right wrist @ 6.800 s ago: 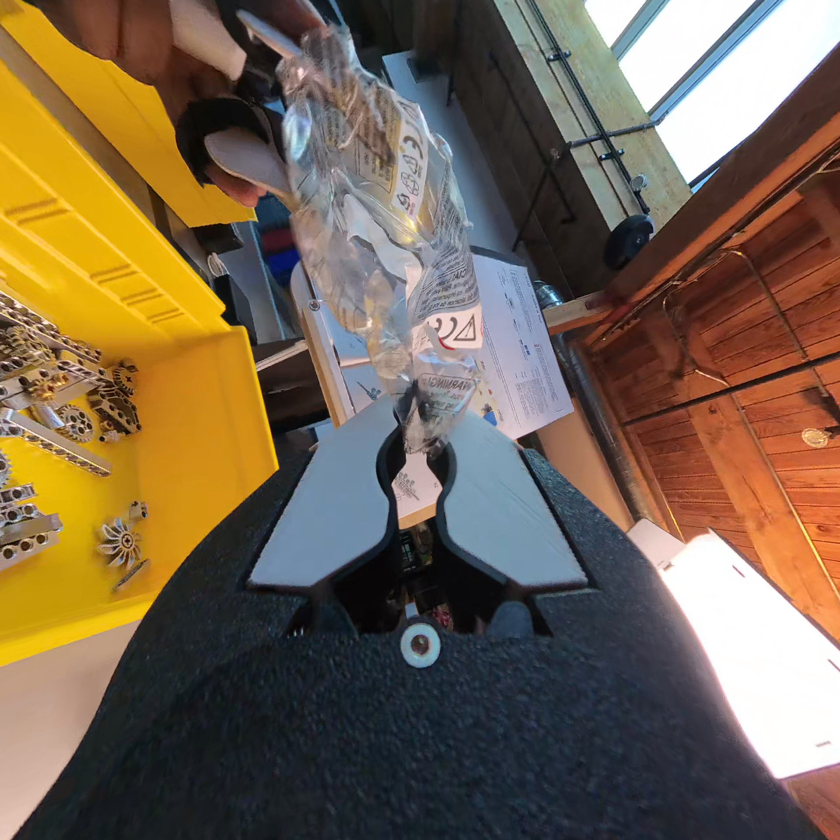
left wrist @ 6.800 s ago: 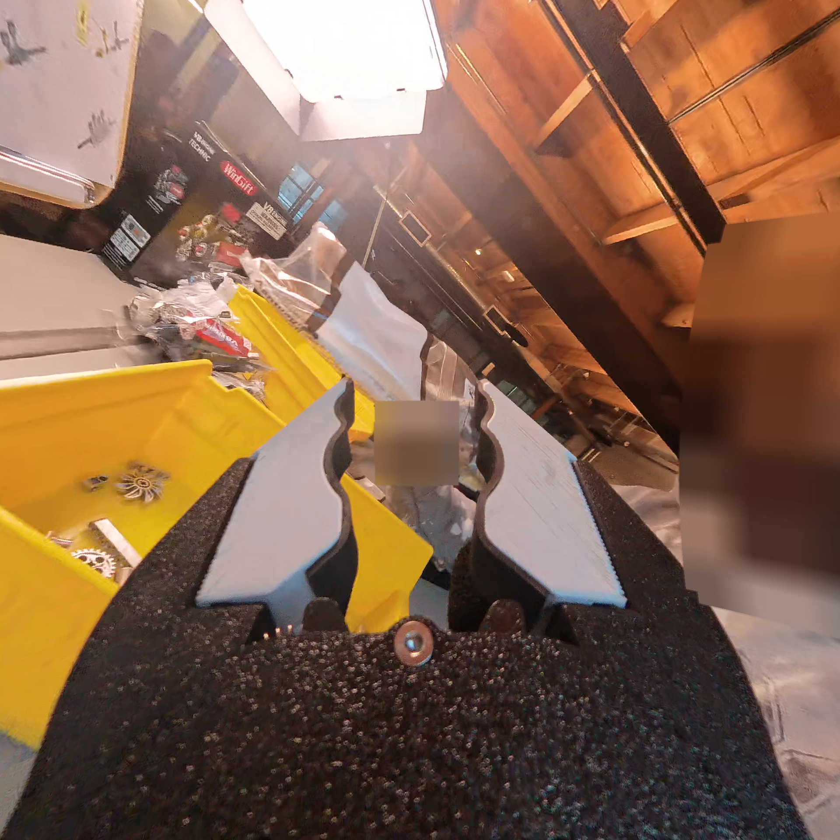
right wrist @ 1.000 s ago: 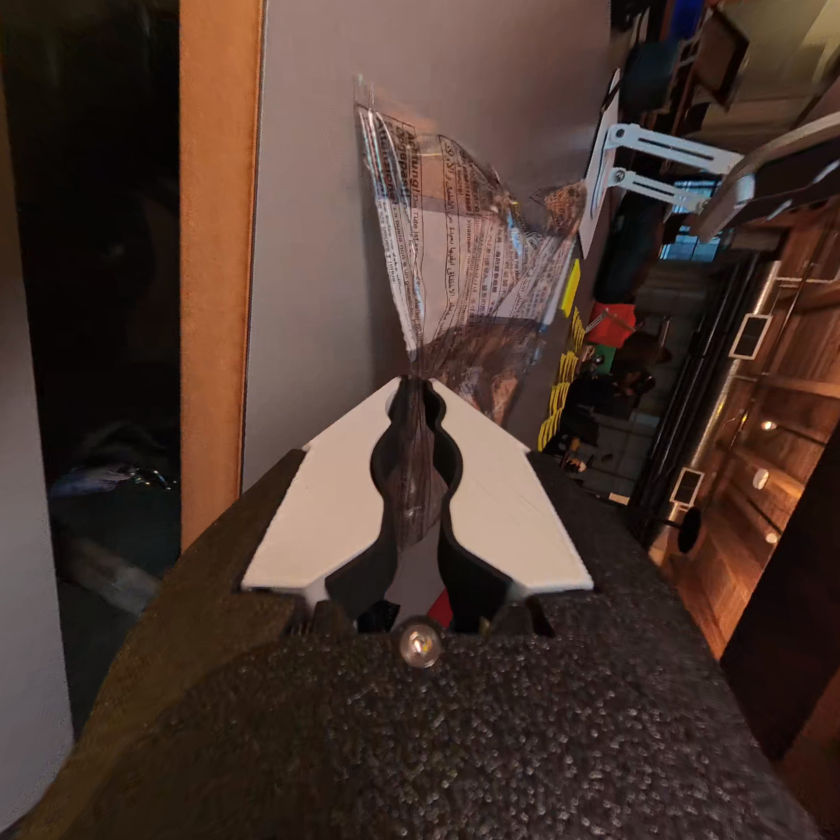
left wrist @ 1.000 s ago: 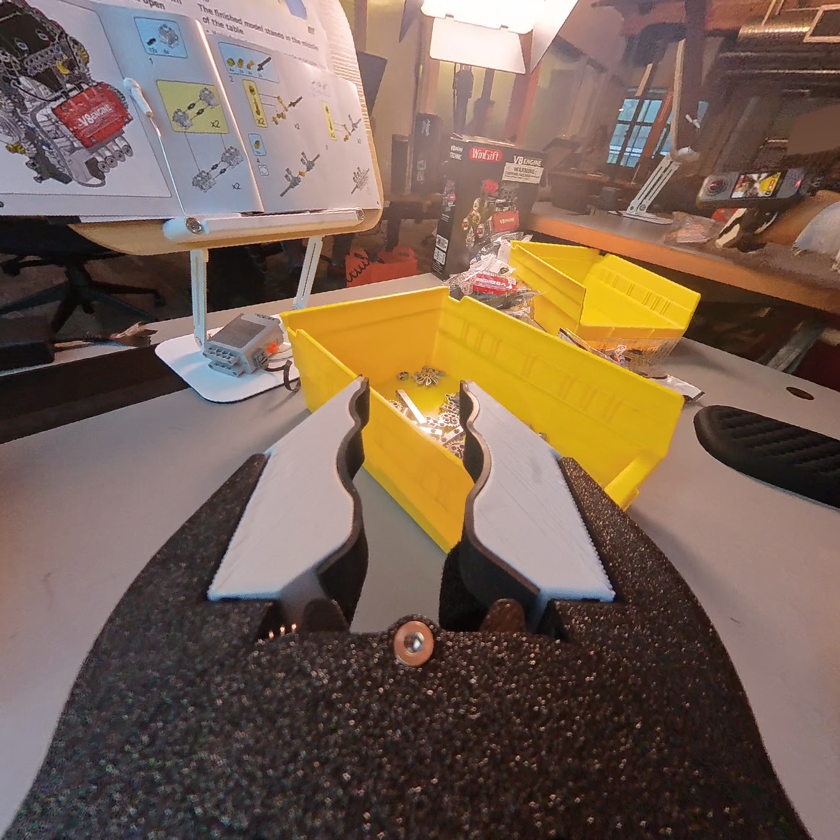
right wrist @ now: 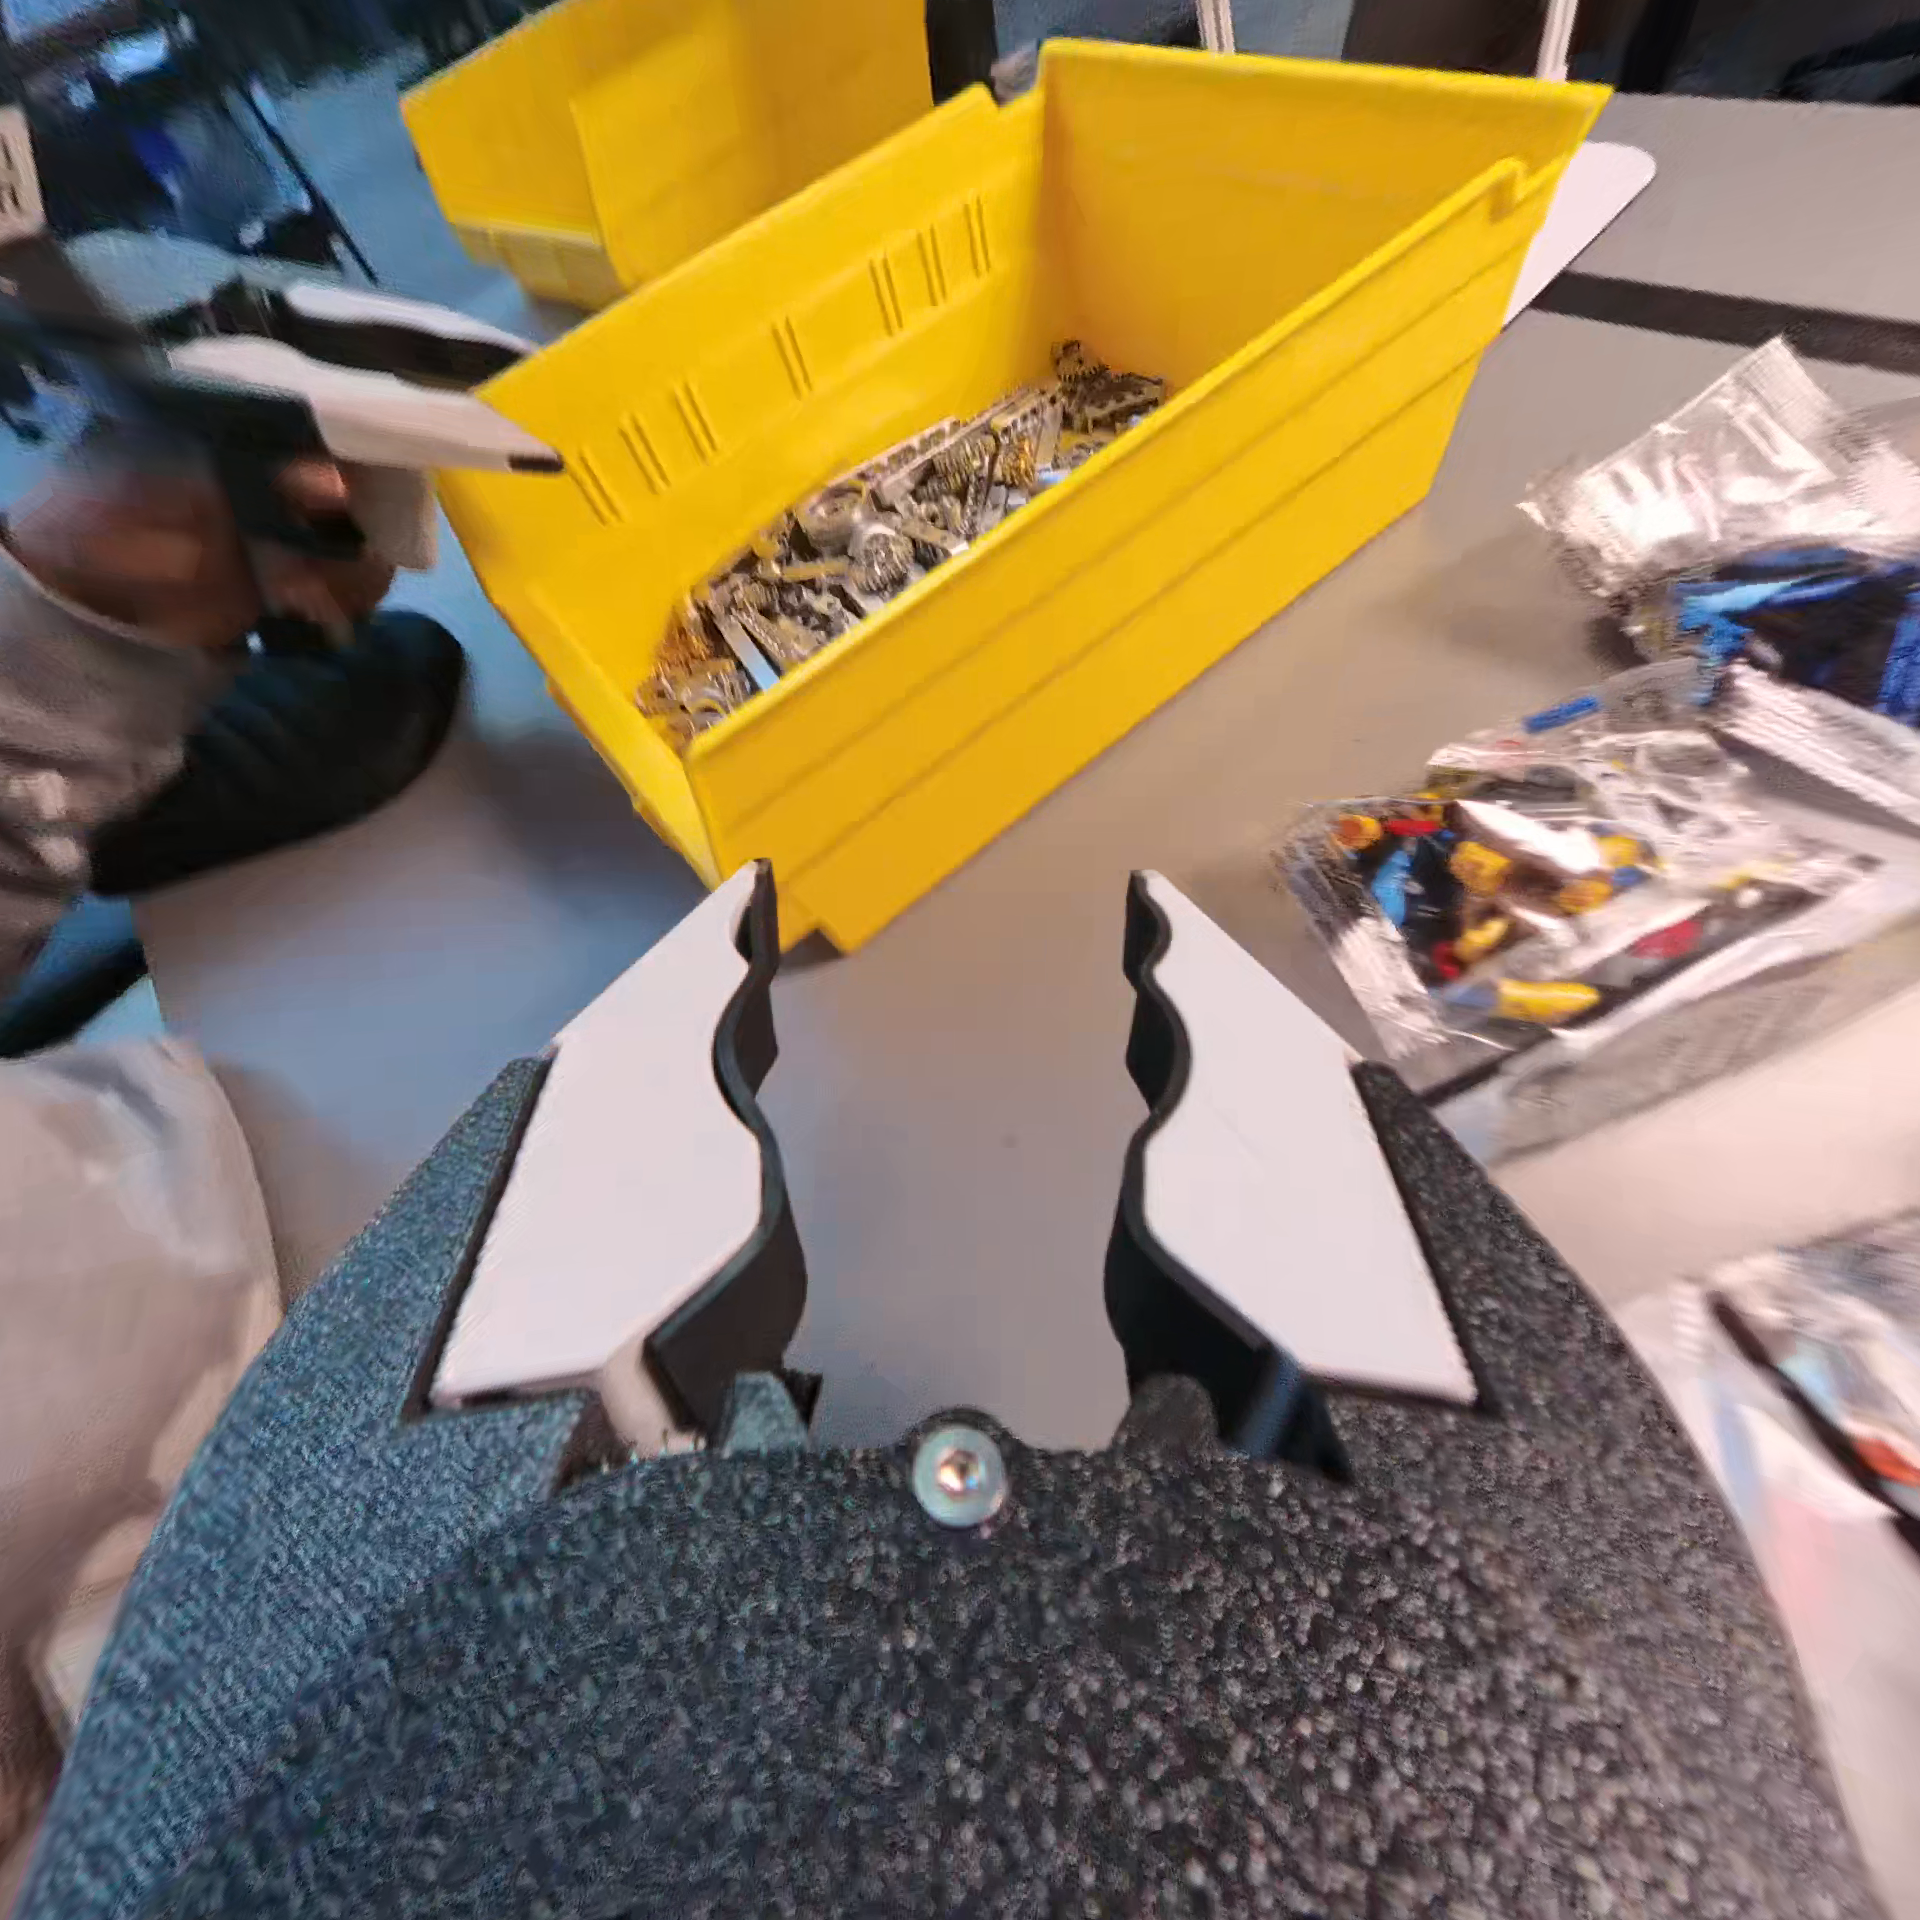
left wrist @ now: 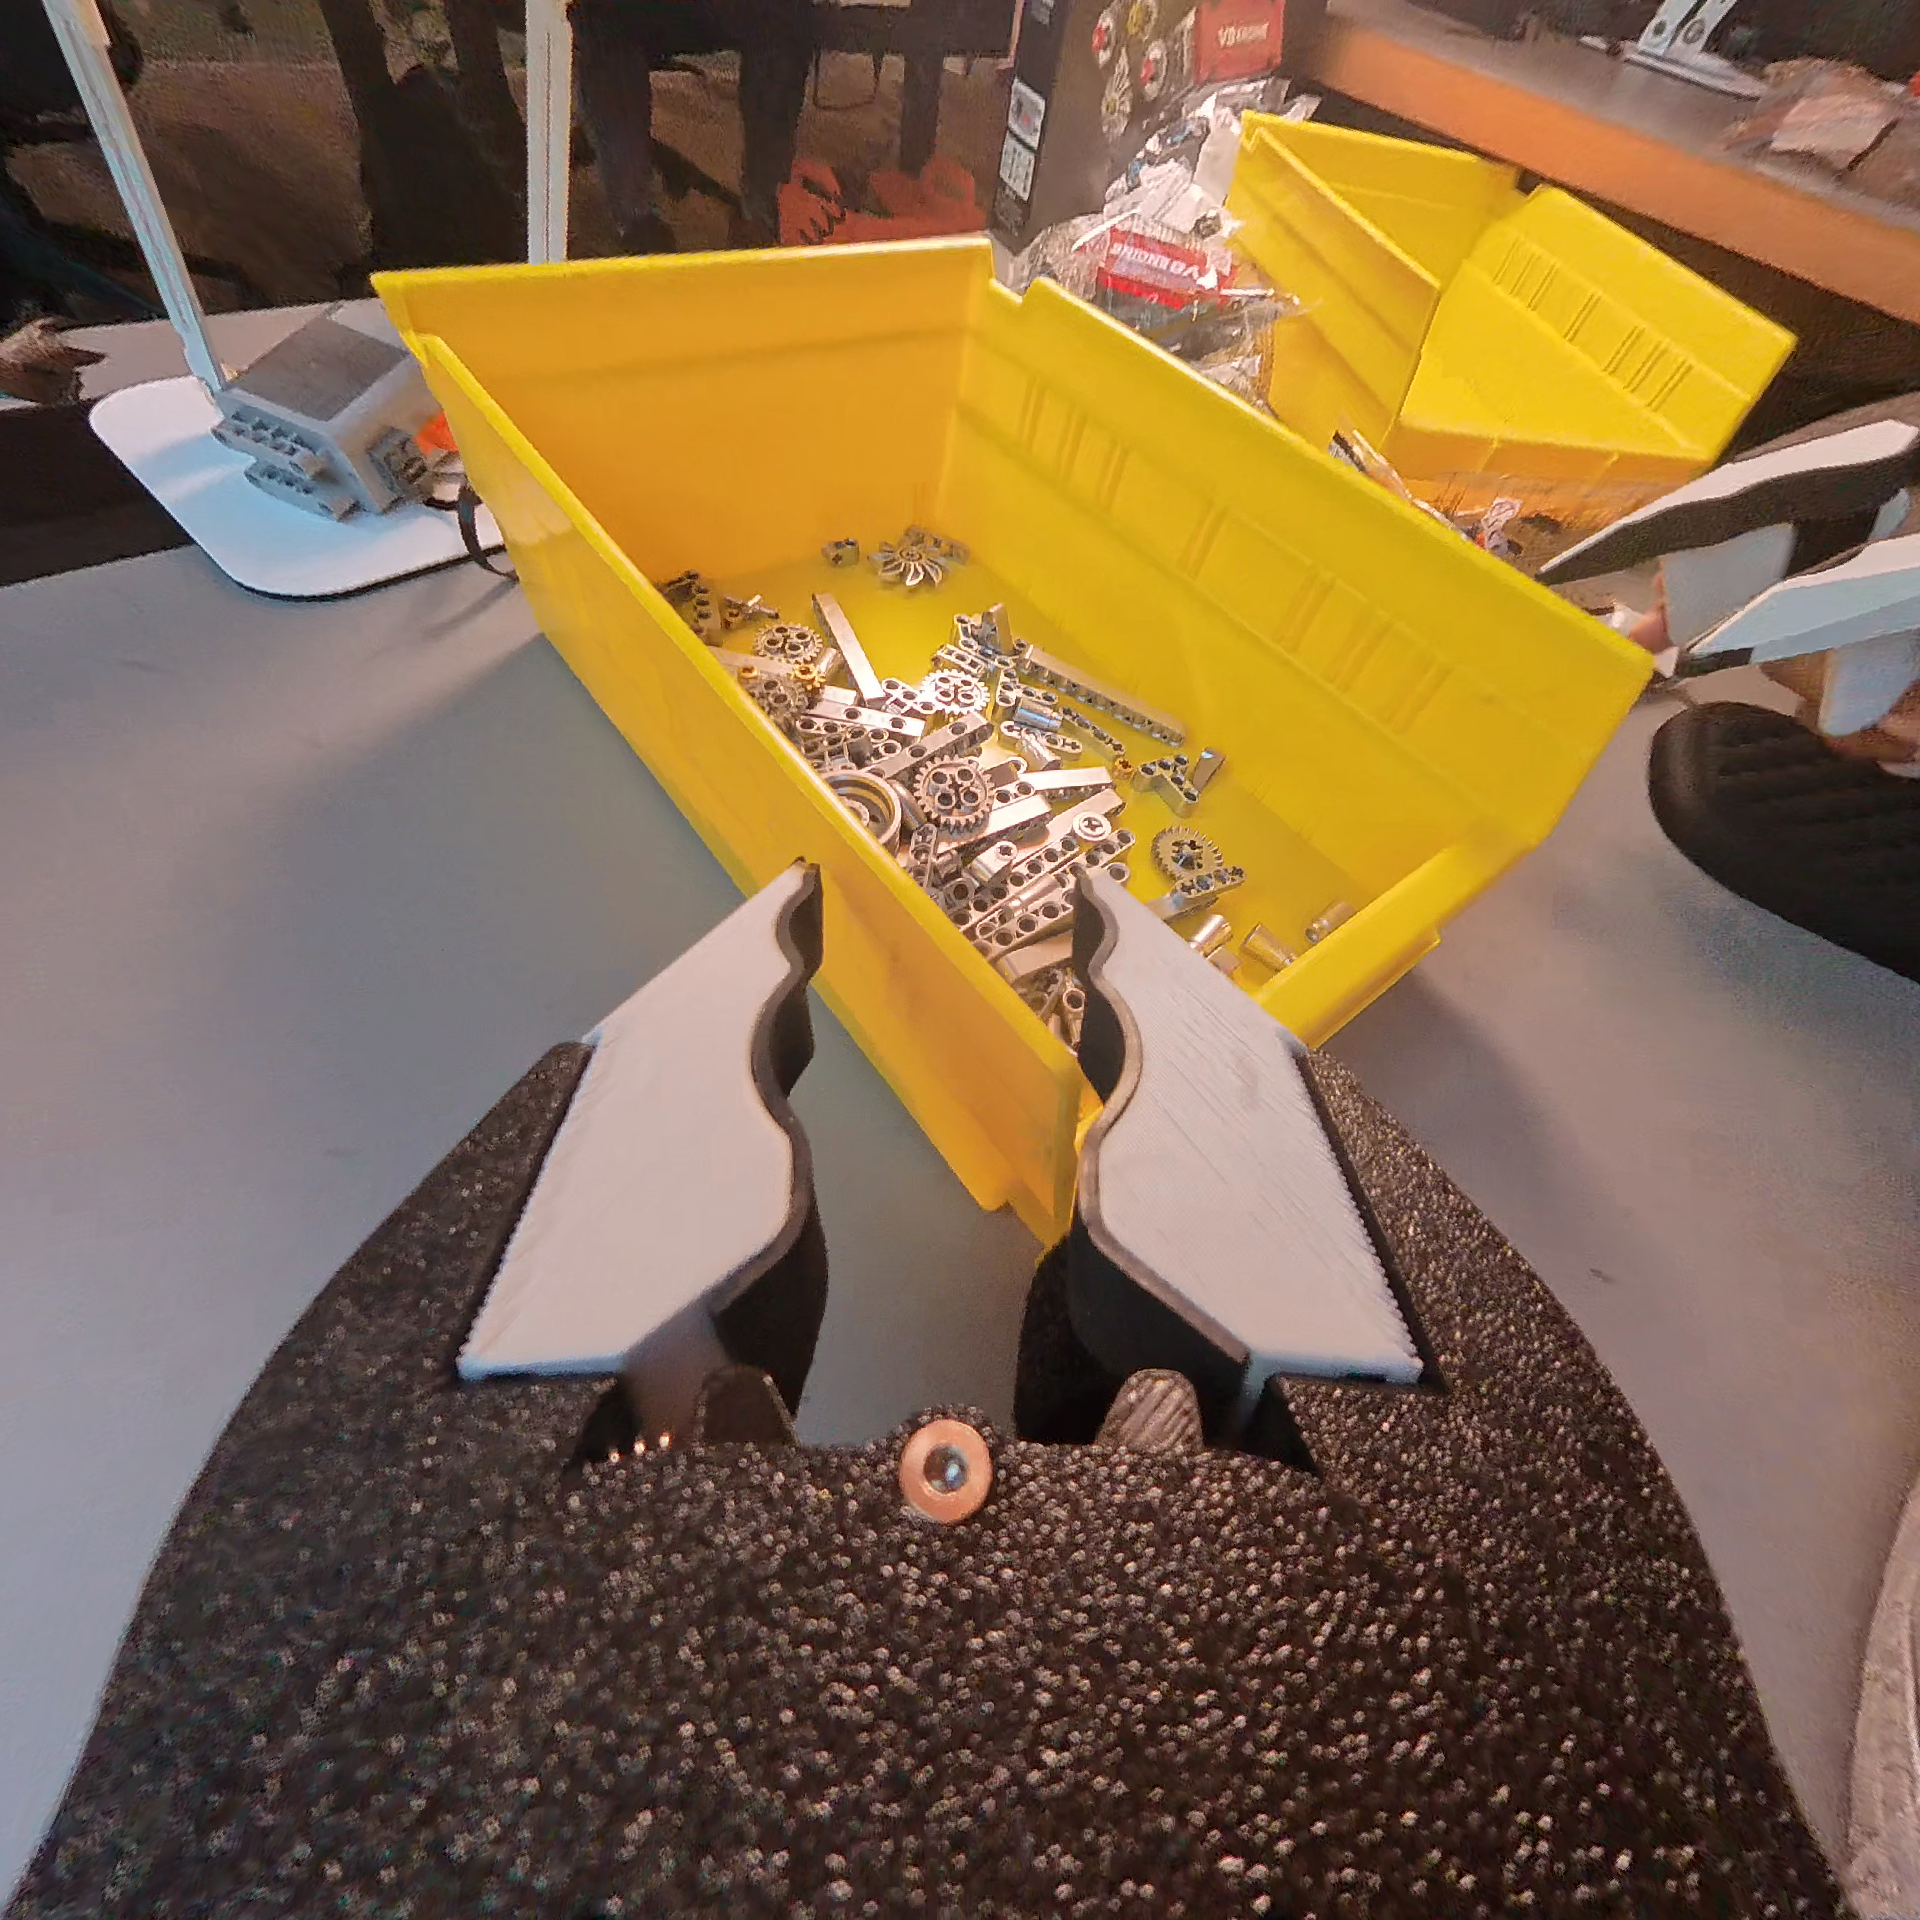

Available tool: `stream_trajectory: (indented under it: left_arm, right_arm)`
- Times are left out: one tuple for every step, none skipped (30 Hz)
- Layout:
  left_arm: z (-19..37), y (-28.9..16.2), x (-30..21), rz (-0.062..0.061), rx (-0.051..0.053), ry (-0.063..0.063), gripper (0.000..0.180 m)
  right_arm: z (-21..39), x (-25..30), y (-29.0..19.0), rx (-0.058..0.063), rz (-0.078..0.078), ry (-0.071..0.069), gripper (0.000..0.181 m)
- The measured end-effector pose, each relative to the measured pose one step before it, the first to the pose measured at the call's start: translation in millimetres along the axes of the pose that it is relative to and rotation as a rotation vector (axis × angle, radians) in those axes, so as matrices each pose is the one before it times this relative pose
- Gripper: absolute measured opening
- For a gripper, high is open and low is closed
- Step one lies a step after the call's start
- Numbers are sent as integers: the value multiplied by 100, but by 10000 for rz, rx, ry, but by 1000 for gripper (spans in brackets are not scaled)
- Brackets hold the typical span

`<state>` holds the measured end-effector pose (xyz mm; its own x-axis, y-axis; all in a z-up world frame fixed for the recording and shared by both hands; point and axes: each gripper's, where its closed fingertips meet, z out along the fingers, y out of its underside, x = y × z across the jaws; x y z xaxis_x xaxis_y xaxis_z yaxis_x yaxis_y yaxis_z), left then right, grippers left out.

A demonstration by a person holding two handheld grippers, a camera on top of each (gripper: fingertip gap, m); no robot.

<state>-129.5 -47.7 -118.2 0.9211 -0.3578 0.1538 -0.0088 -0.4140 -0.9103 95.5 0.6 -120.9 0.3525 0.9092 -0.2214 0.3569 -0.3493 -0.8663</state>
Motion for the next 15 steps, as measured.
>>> stream_trajectory:
  left_arm:
    - [209, 151, -76, 50, -9, -220, 42]
    - [131, -95, -187, -30, 110, -286, 39]
    - [113, 47, -867, -15, -5, -704, 41]
    - [60, 79, -807, 183, -46, -624, 36]
    - [4, 34, -658, 176, -48, -490, 28]
    - [-68, -19, -372, 77, -38, -251, 22]
    - [-12, -14, -3, -84, -33, -20, 23]
    - [18, -15, -27, -69, 7, -74, 22]
    - [4, 16, -41, 24, 6, -126, 21]
    - [-16, -17, 9, 79, 14, -108, 20]
    - [-25, -38, 46, 19, 36, -77, 19]
    - [-4, -49, 68, -40, 77, -64, 18]
    - [-10, -46, 95, -36, 86, -65, 16]
    - [-10, -91, 166, 7, 96, -49, 15]
    - [-11, -179, 307, 56, 105, -23, 14]
  right_arm:
    - [1197, -975, -231, 441, 290, 130, 70]
    - [951, -880, -212, 361, 45, 143, 69]
    - [493, -441, -667, 551, 49, 216, 70]
    - [457, -44, -257, 227, -15, 330, 70]
    - [255, 55, -301, 254, 27, 273, 65]
    - [173, -97, -183, 168, 36, 102, 62]
    - [167, -761, -199, 120, 198, -331, 69]
    - [141, -925, -118, 59, 205, -424, 70]
    - [166, -575, 25, -16, 34, -188, 71]
    - [157, 77, 16, -8, -180, 219, 71]
    - [167, 358, -71, 48, -308, 363, 69]
    - [209, 411, -55, 9, -217, 326, 66]
    - [239, 263, -48, -18, -144, 202, 61]
    - [288, 36, 93, -89, -212, 41, 50]
    - [258, -488, 50, -48, -240, -255, 39]
